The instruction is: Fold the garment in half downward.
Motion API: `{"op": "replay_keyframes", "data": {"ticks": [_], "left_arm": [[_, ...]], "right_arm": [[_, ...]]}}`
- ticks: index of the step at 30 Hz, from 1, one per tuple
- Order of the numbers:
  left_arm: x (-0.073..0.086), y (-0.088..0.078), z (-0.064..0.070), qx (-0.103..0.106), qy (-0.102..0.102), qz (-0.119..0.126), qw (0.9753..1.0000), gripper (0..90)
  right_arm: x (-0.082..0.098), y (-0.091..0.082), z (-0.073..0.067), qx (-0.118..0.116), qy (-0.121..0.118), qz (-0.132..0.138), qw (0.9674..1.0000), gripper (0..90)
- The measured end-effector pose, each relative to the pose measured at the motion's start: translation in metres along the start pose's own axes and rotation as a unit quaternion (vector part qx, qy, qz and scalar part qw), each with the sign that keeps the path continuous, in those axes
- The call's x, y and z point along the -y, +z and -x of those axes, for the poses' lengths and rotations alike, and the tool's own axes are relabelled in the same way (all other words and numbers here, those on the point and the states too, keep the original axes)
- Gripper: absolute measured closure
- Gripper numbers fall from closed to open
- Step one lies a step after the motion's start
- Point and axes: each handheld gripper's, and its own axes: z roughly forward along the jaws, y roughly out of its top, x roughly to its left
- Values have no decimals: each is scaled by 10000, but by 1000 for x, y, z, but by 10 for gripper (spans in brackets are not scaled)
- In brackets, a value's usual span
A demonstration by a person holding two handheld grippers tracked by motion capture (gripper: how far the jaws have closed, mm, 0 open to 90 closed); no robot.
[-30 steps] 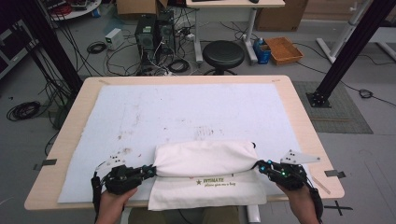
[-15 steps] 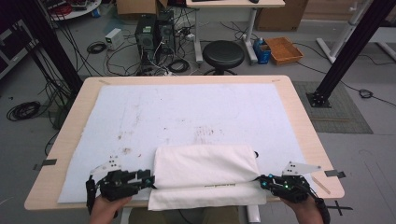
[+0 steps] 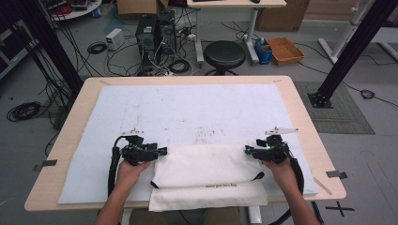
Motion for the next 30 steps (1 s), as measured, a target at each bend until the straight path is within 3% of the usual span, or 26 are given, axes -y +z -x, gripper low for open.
{"op": "replay_keyframes", "data": {"ticks": [1,2,3,4,6,9,17,20,23,26,30], "left_arm": [[0,0,1,-16,124,-22,9999,426],[1,0,3,-41,265,-88,9996,586],[1,0,4,-111,336,-98,9993,734],[0,-1,3,-90,296,-74,9995,812],[-2,-4,1,-56,221,67,9997,833],[-10,-3,-2,-49,207,250,9995,839],[-34,5,-23,-335,-9,673,9972,840],[-37,6,-25,-396,-40,831,9957,838],[-34,5,-23,-397,21,951,9947,752],[-30,-1,-22,-372,-80,939,9949,593],[-22,-12,-21,-281,-274,1055,9936,495]], "right_arm": [[0,6,2,-9,-86,-151,9998,425],[0,8,2,-11,-194,-198,9996,470],[-1,8,4,-48,-301,-185,9994,599],[-2,7,5,-341,-310,-233,9987,738],[-4,6,-1,-283,-654,-224,9972,844],[-10,8,-3,-121,-787,-205,9966,857],[-42,22,10,327,-656,156,9972,857],[-52,27,11,408,-590,419,9965,856],[-55,31,9,511,-568,495,9959,818],[-49,29,7,722,-428,615,9946,533],[-37,14,8,749,-223,964,9923,355]]}}
